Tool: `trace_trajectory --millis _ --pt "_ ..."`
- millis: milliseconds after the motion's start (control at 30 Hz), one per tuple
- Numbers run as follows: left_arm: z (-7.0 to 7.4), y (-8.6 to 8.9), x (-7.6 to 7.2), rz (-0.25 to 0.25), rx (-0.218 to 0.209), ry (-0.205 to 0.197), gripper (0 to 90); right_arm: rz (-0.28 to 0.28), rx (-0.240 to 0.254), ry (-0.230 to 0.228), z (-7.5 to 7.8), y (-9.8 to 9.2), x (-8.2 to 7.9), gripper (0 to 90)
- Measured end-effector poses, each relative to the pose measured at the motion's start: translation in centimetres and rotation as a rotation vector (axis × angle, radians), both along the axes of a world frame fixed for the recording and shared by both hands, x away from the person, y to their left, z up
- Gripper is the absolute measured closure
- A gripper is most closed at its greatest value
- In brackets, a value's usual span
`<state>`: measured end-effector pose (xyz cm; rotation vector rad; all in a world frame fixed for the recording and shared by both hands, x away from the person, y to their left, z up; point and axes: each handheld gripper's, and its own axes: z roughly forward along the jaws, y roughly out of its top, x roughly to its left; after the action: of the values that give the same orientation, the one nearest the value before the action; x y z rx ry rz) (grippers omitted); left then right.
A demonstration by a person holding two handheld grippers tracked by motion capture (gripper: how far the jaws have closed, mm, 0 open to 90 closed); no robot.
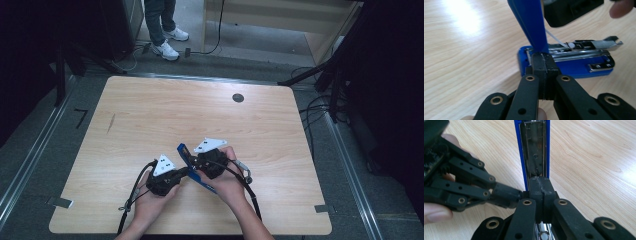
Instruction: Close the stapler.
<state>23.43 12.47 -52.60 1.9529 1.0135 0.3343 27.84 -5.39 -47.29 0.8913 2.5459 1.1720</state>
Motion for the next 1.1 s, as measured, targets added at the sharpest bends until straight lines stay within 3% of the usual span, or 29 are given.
trace_trajectory --millis 233,367,533,767,1100 --pt "-0.3 -0.9 -0.5 -0.04 -0.02 0.011 90.0 -0.001 0.013 -0.01 0.2 -0.7 -0.3 90.0" --pt "-0.6 -1.6 -0.6 -0.058 -0.006 0.005 90.0 -0.002 0.017 -0.012 0.2 -1.1 -0.5 90.0" --pt "-0.7 -1.8 -0.5 -0.053 0.005 0.007 90.0 -0.006 0.021 -0.011 0.2 -1.8 -0.8 90.0" --pt "-0.7 -2.4 -0.5 -0.06 0.057 0.009 90.0 -0.006 0.034 -0.016 0.1 -2.3 -1.2 90.0" --pt "-0.8 -2.6 -0.4 -0.058 0.054 0.009 90.0 -0.007 0.04 -0.014 0.3 -2.6 -1.4 90.0"
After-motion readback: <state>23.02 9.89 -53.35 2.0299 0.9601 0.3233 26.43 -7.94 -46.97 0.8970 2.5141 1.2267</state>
